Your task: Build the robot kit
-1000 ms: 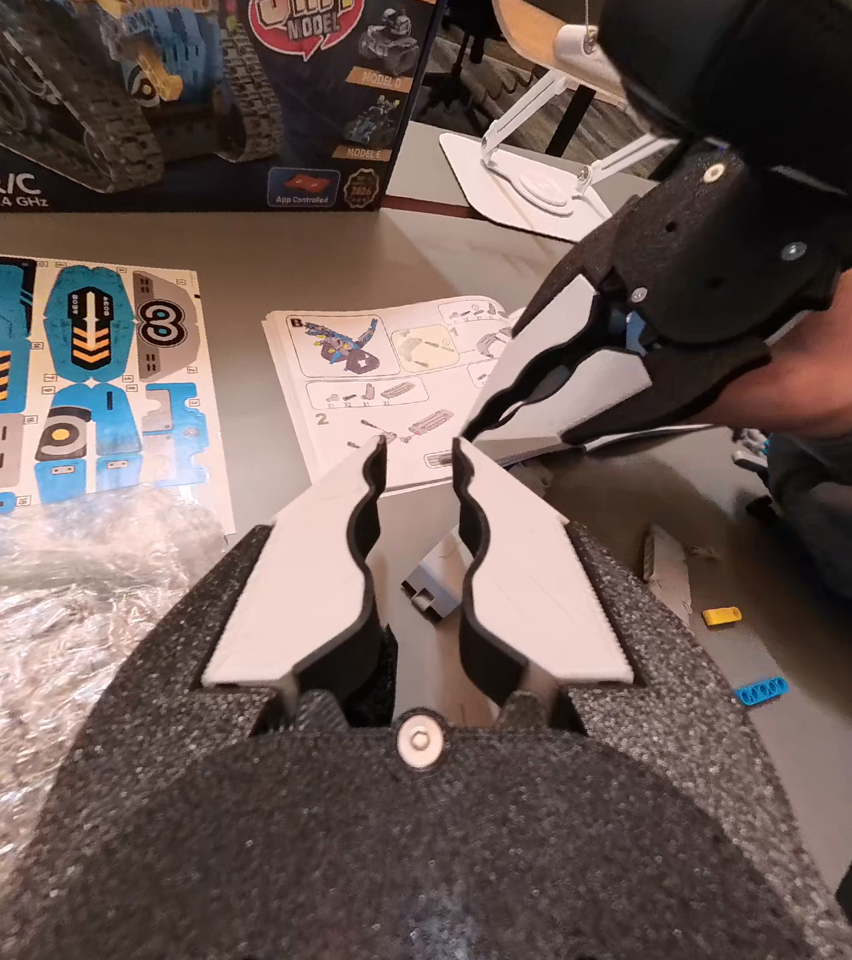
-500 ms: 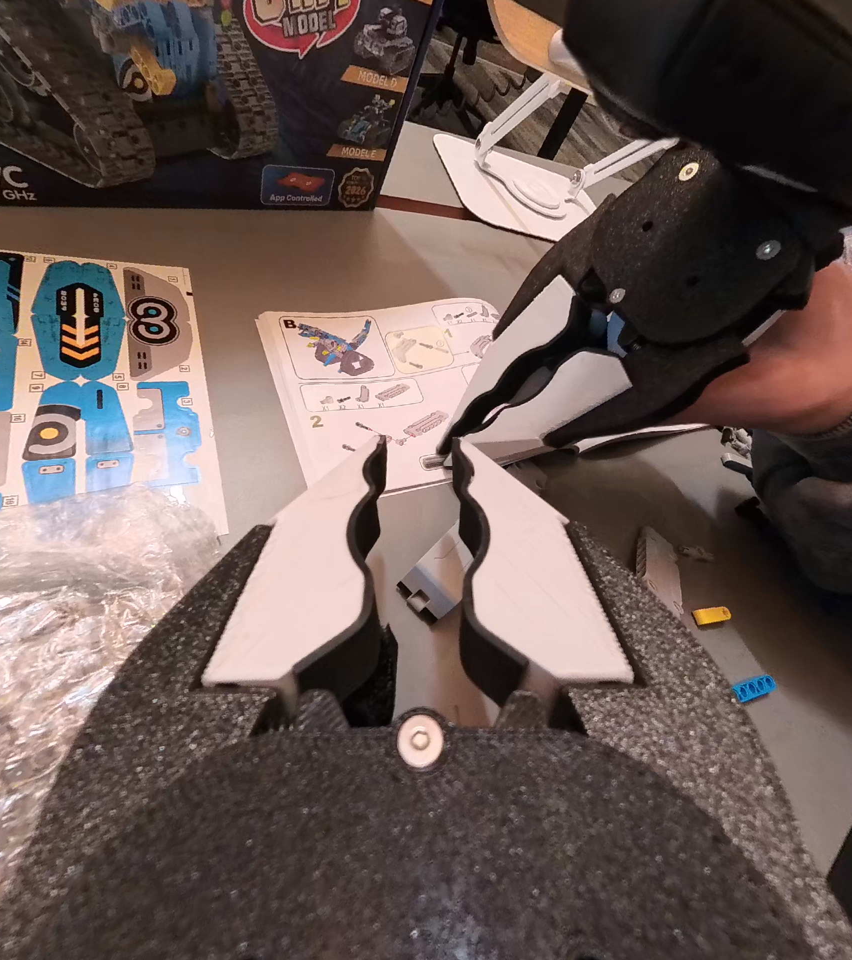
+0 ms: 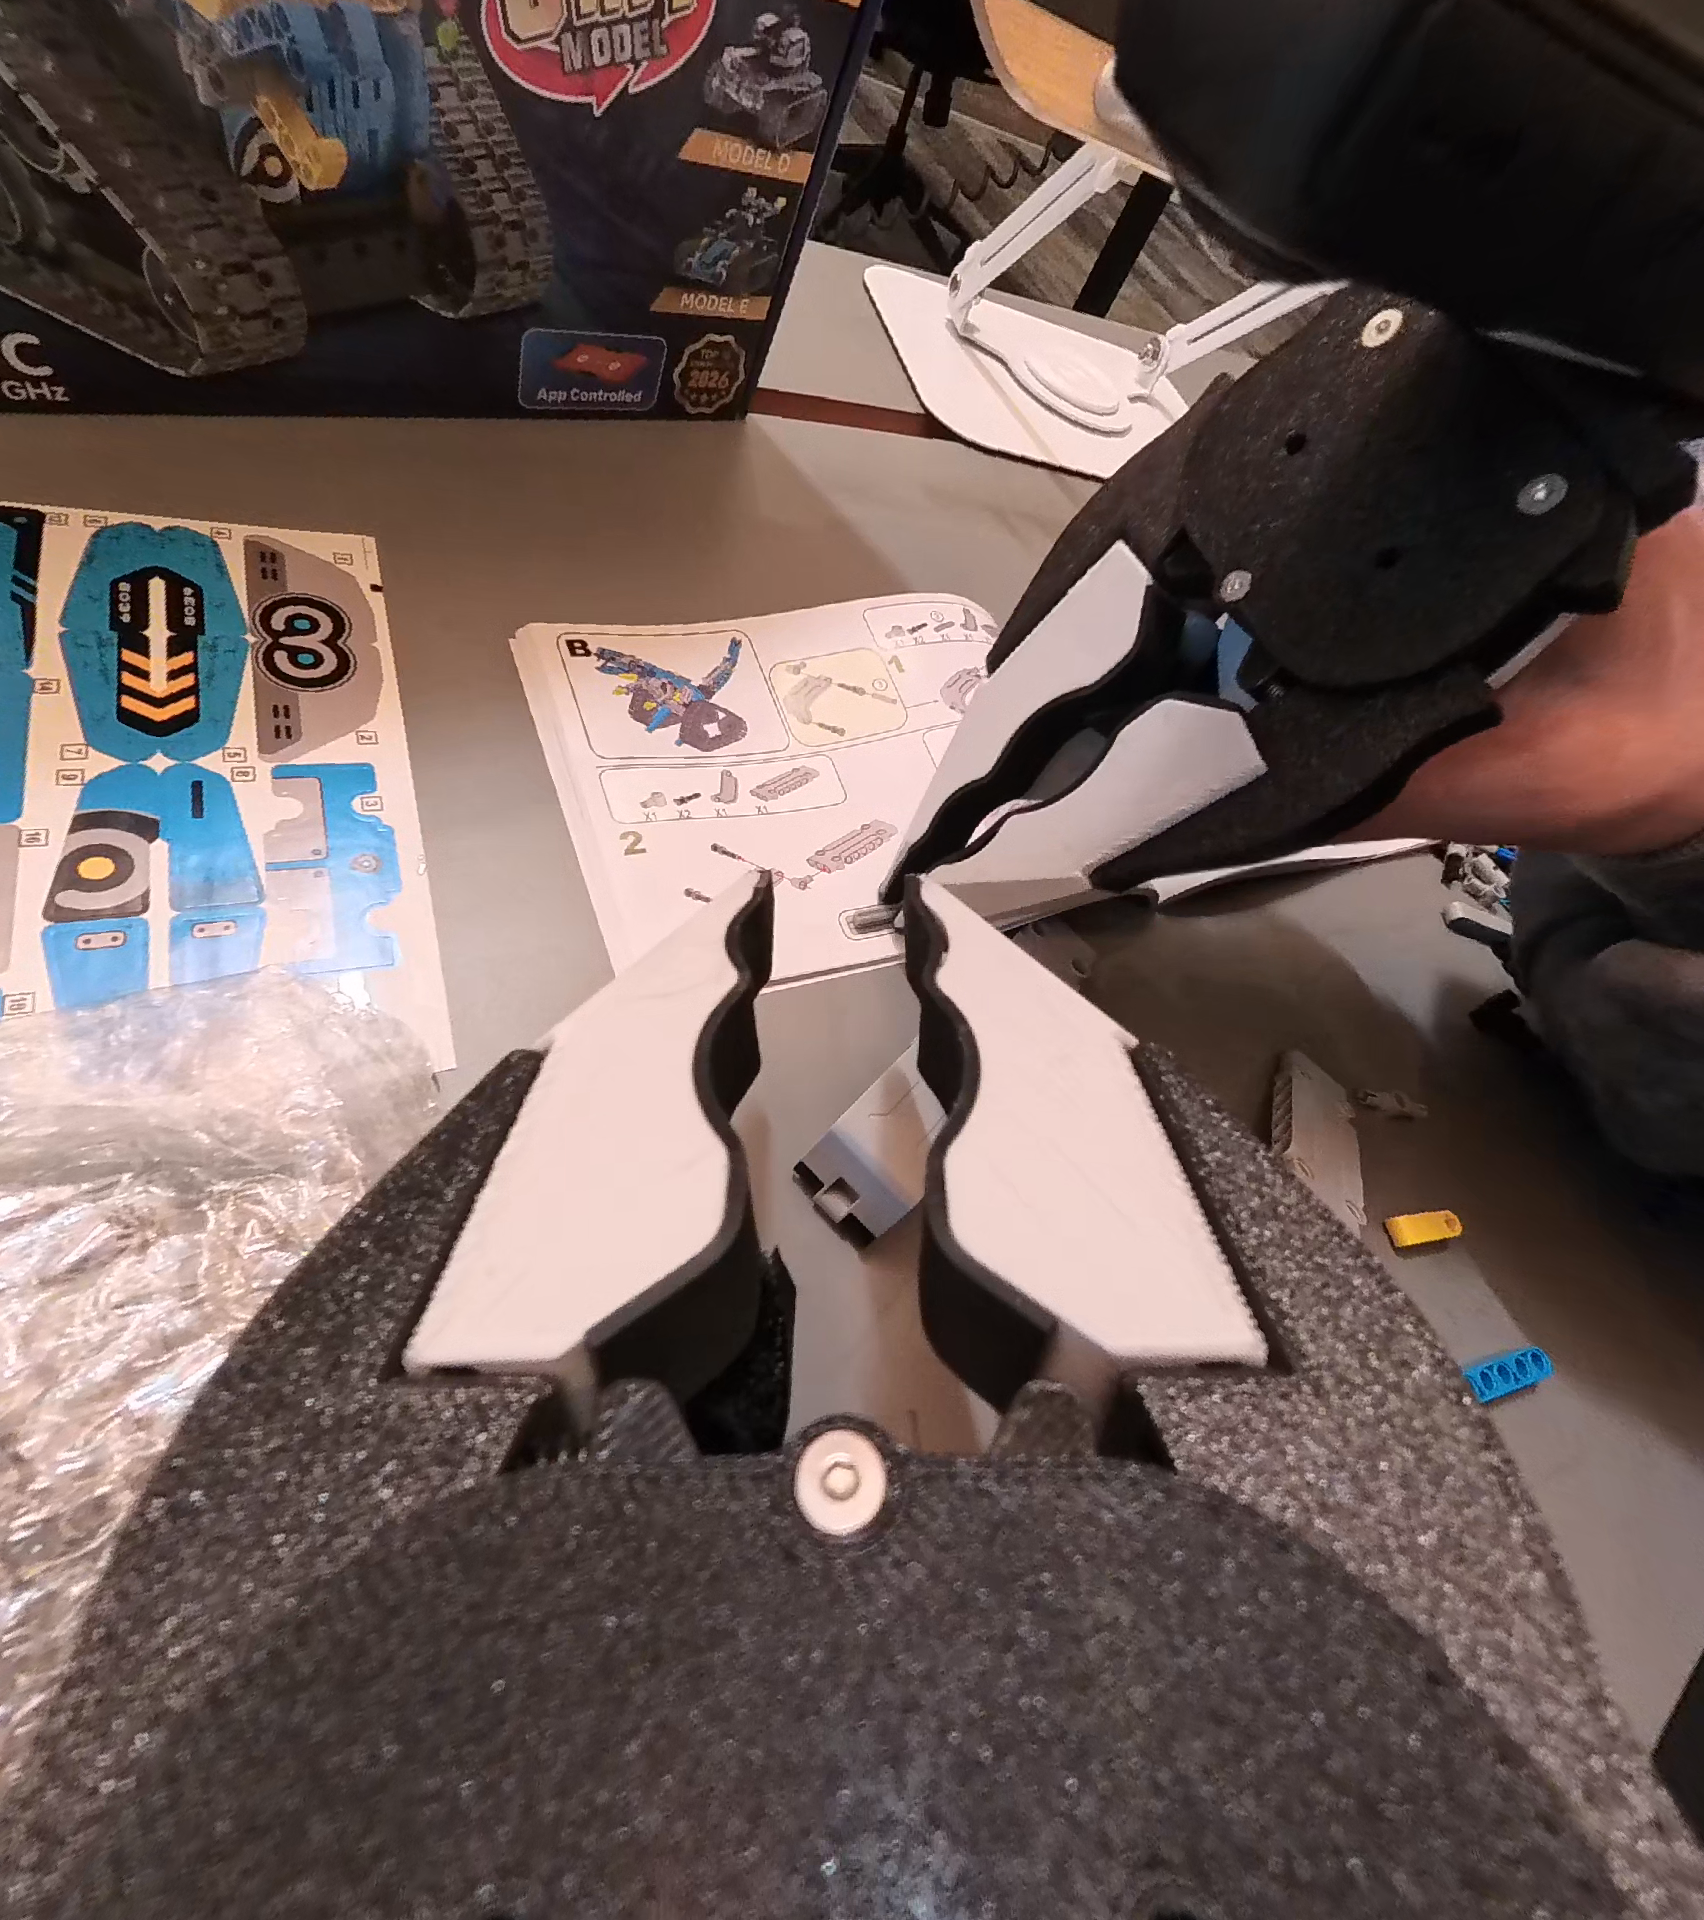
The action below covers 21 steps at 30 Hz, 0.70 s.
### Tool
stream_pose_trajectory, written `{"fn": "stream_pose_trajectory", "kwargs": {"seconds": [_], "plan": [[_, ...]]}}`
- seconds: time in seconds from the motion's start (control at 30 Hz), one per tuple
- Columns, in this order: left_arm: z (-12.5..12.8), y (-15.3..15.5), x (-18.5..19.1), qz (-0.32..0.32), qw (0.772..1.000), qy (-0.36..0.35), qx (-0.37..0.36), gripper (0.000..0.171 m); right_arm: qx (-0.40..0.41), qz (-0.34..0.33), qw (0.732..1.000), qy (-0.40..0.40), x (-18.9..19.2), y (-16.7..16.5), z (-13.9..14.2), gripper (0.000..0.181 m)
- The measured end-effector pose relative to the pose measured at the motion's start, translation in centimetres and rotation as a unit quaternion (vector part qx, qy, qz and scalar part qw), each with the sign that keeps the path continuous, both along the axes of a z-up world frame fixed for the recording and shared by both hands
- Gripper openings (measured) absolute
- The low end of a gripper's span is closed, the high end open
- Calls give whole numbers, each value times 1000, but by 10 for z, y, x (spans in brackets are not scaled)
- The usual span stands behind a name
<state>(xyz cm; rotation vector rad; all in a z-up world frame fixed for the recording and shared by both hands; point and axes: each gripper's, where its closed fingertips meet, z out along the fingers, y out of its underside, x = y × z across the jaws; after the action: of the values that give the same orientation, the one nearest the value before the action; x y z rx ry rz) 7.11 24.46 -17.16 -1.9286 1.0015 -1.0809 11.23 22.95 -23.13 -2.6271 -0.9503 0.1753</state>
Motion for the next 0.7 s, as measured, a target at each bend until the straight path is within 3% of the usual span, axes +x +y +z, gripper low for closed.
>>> {"fn": "stream_pose_trajectory", "kwargs": {"seconds": [0.2, 0.27, 0.5, 0.7], "plan": [[0, -1, 0, -2, 1000, 0, -1, 24, -3, -5, 1000, 15, 0, 0, -1, 3], [0, 0, 0, -1, 1000, 0, -1, 24, 5, 1, 1000, 11, 0, 0, 2, 12], [-1, -1, 1, -4, 1000, -1, -7, 24, 54, -48, 996, 54, 25, -9, 42, 14], [-2, -1, 0, -3, 1000, 0, -7, 24, 66, -54, 994, 69, 14, -5, 35, 14]]}}
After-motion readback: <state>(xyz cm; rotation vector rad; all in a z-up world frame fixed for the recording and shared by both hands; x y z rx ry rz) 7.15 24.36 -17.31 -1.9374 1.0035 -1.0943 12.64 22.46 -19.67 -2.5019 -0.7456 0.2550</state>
